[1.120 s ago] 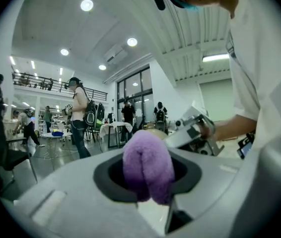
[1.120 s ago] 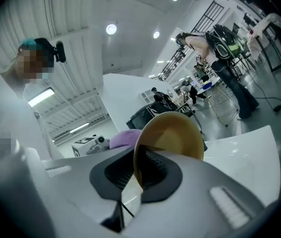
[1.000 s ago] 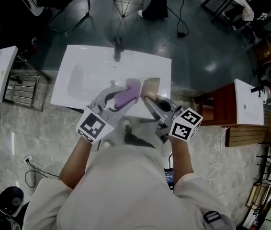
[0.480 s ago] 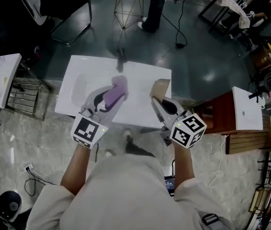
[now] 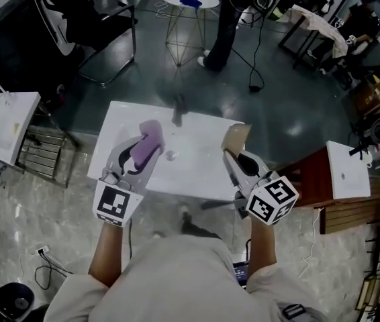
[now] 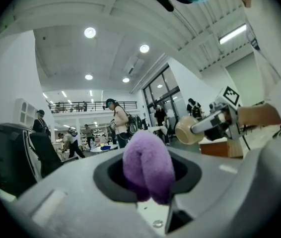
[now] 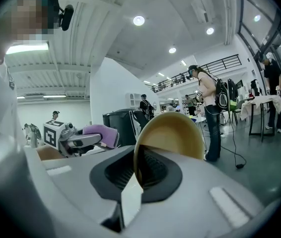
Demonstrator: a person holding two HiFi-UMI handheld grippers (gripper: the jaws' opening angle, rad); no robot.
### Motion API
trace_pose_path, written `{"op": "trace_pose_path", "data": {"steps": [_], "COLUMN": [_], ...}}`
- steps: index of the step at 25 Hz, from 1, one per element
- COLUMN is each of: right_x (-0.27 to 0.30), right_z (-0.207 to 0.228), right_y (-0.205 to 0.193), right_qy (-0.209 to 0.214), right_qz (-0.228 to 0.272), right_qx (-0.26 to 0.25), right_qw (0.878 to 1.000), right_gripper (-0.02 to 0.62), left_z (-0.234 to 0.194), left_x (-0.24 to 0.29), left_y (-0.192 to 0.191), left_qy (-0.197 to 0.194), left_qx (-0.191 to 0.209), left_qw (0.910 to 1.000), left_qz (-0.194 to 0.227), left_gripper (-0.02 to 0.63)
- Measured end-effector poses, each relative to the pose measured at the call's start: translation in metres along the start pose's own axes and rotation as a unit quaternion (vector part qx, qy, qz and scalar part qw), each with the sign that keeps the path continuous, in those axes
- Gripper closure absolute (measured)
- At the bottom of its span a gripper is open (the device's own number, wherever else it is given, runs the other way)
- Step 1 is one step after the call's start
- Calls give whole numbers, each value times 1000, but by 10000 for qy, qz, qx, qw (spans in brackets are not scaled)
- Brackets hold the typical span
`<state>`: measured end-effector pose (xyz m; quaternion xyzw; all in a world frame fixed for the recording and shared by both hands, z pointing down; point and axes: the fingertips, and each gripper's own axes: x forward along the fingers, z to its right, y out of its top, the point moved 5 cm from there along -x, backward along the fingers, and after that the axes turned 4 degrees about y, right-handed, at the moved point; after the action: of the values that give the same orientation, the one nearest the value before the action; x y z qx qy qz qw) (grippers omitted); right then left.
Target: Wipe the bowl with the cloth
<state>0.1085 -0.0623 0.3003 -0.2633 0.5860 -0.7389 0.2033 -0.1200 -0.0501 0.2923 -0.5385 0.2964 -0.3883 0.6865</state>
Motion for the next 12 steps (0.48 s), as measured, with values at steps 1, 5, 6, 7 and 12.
{"op": "trace_pose_path", "data": {"steps": [1, 5, 6, 7, 12], "right_x": [1, 5, 6, 8, 19], "right_z": [-2, -8, -9, -9, -8], "right_y": [3, 11, 12, 13, 14], "right_qy": [-14, -15, -12, -18, -76], "right_qz": [18, 58, 44, 20, -54], "right_qx": [-24, -72, -104, -150, -282], "right_qw": [10000, 10000, 9999, 9999, 9996], "right_gripper": [583, 583, 583, 583, 583], "left_z": [-5, -28, -31, -33, -32], "left_x": [-3, -16, -18, -19, -14], "left_y": [0, -7, -7, -7, -10], "left_qy": [47, 239, 269, 284, 156], "left_qx": [3, 24, 18, 8, 15], "left_qw": [10000, 9996, 9996, 9995, 9998], "left_qz": [-6, -126, -129, -117, -124], "left_gripper": [485, 485, 485, 485, 485]}}
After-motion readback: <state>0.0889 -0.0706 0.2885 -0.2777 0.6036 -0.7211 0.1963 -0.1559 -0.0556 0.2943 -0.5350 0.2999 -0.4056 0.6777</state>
